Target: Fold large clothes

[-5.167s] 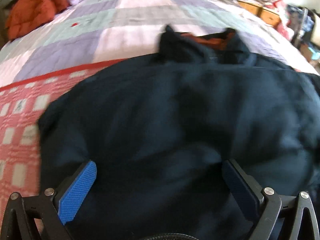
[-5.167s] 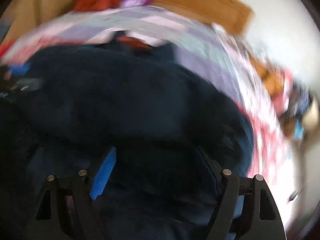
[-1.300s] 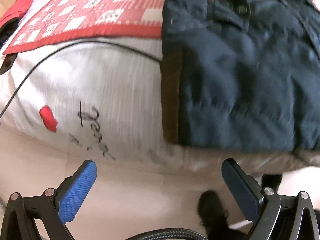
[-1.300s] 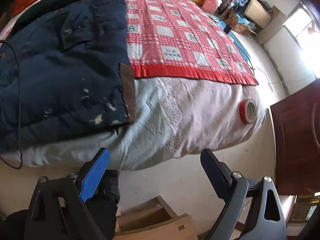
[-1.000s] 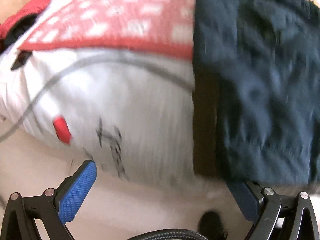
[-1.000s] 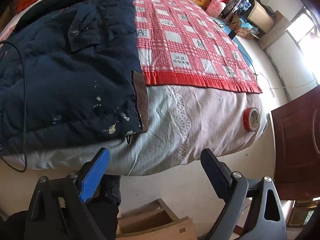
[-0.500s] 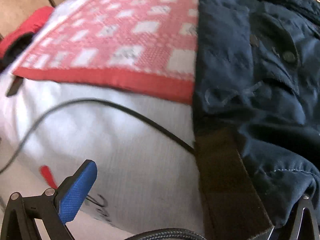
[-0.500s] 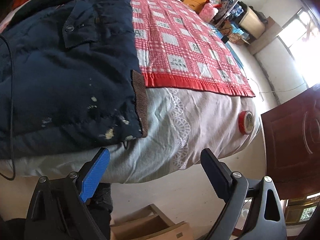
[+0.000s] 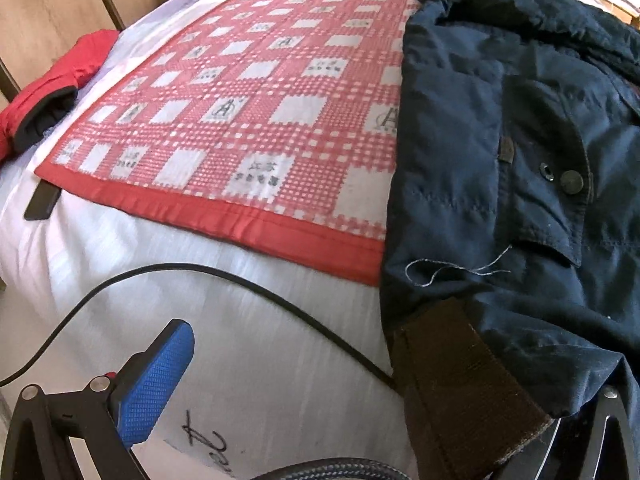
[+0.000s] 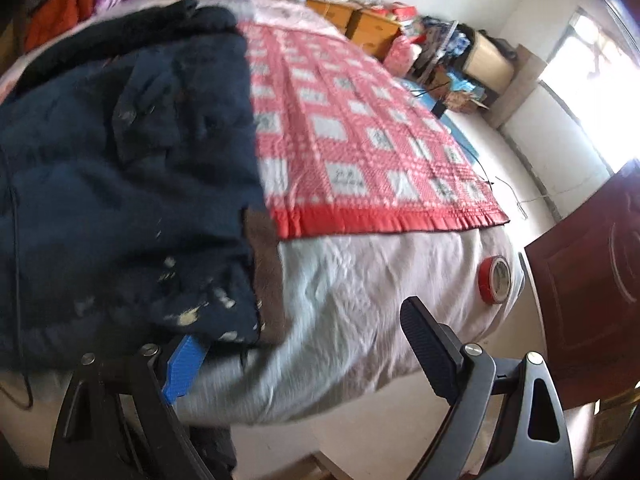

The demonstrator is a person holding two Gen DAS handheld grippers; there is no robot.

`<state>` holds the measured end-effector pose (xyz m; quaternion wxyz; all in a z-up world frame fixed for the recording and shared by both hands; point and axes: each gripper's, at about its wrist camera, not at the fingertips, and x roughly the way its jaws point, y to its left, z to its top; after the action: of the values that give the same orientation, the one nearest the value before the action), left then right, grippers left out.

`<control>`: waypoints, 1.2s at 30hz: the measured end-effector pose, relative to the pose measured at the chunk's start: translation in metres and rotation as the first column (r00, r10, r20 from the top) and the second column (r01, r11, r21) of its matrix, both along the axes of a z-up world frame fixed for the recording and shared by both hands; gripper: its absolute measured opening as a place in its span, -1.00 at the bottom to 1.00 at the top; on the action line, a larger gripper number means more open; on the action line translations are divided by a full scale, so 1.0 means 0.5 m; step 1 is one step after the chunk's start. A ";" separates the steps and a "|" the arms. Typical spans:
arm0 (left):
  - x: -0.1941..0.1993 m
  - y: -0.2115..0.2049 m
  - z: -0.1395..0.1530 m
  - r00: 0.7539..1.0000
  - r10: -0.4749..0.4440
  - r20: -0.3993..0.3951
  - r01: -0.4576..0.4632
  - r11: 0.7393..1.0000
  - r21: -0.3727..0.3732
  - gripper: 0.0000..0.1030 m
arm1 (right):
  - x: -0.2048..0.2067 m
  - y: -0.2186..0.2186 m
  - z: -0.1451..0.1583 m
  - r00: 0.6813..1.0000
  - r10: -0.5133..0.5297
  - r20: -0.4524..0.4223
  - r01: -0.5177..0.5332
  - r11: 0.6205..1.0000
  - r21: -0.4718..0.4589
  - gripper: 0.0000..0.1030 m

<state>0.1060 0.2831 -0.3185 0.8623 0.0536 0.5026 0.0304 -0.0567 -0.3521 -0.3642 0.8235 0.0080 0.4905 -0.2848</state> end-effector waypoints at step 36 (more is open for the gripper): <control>-0.061 0.000 0.053 0.962 -0.271 -0.022 0.263 0.950 -0.166 -0.66 | 0.081 -0.036 0.080 0.993 0.109 0.041 -0.114 0.980 0.164 -0.65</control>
<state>0.0754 0.2829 -0.2921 0.8485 0.0517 0.5107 -0.1286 -0.0160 -0.3701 -0.3242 0.8423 0.0536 0.4991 -0.1963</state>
